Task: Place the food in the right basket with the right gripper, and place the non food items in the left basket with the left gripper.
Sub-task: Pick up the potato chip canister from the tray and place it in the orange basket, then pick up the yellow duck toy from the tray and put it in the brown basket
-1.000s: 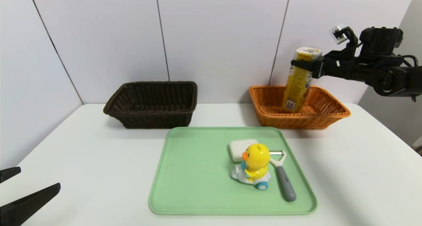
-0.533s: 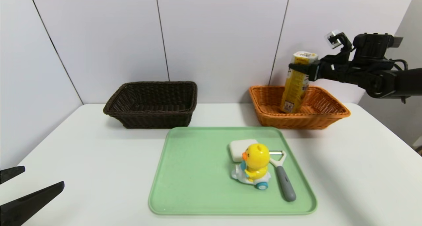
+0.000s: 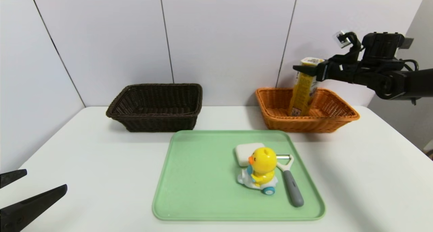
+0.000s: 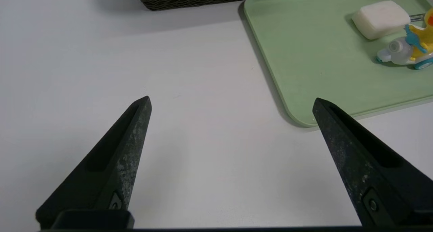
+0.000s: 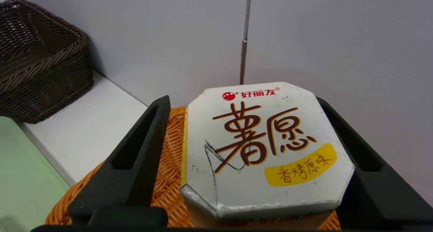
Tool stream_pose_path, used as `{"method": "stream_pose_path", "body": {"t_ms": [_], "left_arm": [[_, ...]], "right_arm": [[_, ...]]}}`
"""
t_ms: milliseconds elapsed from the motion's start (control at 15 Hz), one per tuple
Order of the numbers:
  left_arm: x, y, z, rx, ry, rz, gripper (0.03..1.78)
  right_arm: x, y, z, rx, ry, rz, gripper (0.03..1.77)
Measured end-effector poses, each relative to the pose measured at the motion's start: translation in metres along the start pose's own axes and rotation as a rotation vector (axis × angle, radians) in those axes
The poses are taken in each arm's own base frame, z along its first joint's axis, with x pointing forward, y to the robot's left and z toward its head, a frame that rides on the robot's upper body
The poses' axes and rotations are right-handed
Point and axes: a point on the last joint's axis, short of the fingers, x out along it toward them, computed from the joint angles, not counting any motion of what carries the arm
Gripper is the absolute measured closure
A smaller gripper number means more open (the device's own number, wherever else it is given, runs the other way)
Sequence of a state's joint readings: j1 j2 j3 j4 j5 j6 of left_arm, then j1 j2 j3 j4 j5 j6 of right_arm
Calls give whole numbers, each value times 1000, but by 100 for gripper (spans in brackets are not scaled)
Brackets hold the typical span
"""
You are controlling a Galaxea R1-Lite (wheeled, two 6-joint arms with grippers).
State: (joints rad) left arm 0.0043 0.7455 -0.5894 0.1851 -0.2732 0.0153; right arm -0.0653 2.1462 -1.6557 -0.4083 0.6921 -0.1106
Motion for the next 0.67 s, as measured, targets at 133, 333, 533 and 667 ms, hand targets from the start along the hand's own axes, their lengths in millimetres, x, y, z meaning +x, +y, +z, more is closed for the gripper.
{"method": "stream_pose_path", "body": {"t_ms": [133, 333, 533, 667], "left_arm": [[0, 0, 1, 1, -5, 0, 12], [-1, 0, 2, 1, -7, 1, 12], [1, 0, 5, 1, -20, -2, 12], [4, 1, 10, 7, -47, -4, 12]], "right_arm": [[-9, 0, 3, 21, 5, -7, 34], [-32, -3, 5, 51, 26, -42, 26], [-64, 0, 6, 98, 75, -80, 20], [-90, 3, 9, 124, 97, -115, 18]]}}
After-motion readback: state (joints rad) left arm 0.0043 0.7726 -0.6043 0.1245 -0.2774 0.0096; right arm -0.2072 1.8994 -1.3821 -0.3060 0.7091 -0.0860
